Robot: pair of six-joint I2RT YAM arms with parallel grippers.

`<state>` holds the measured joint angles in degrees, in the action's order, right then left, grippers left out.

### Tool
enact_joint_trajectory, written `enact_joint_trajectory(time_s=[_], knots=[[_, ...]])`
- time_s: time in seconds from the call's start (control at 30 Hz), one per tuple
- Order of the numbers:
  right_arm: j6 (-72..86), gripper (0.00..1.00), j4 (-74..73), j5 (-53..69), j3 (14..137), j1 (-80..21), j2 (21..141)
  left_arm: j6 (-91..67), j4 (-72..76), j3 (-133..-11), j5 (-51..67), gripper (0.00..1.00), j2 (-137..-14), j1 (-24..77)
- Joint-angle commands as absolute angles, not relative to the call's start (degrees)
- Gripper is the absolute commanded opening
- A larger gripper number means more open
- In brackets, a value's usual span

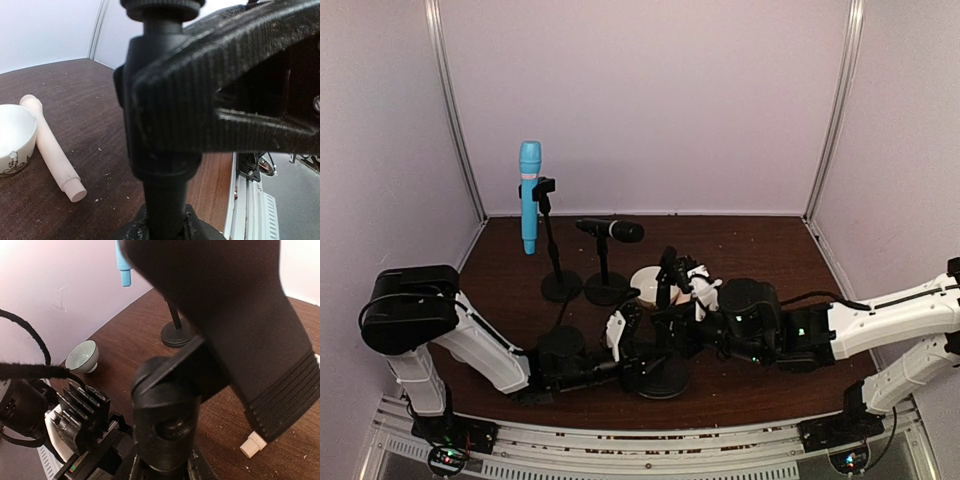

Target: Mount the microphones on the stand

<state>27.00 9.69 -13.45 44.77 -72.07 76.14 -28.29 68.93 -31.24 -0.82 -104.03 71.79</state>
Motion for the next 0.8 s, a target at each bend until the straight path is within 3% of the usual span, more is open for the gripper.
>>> enact_joint_trajectory(time_s=[0.0,0.27,0.4,0.47,0.63,0.77], knots=[[25.25,0.0,12.62,-7.44,43.85,-70.06,75.41,-26.91,78.19,-31.17,0.67,0.0,-102.27,71.64],[4.85,0.0,14.99,28.6,40.09,-64.35,74.3,-24.77,78.8,-30.39,25.13,0.0,-100.55,67.27],[5.46,0.02,18.11,38.74,38.06,-59.27,74.87,-24.2,75.5,-29.64,27.97,0.0,-98.09,66.45],[5.15,0.11,18.34,38.85,37.24,-57.96,73.68,-23.74,73.96,-29.26,27.14,0.0,-96.52,66.45],[8.76,0.45,15.66,29.28,37.48,-58.81,68.03,-23.93,70.94,-28.41,17.49,0.0,-92.55,66.86],[13.05,0.55,7.43,10.84,41.8,-64.57,65.1,-22.54,68.15,-28.14,4.64,0.0,-89.69,68.26]])
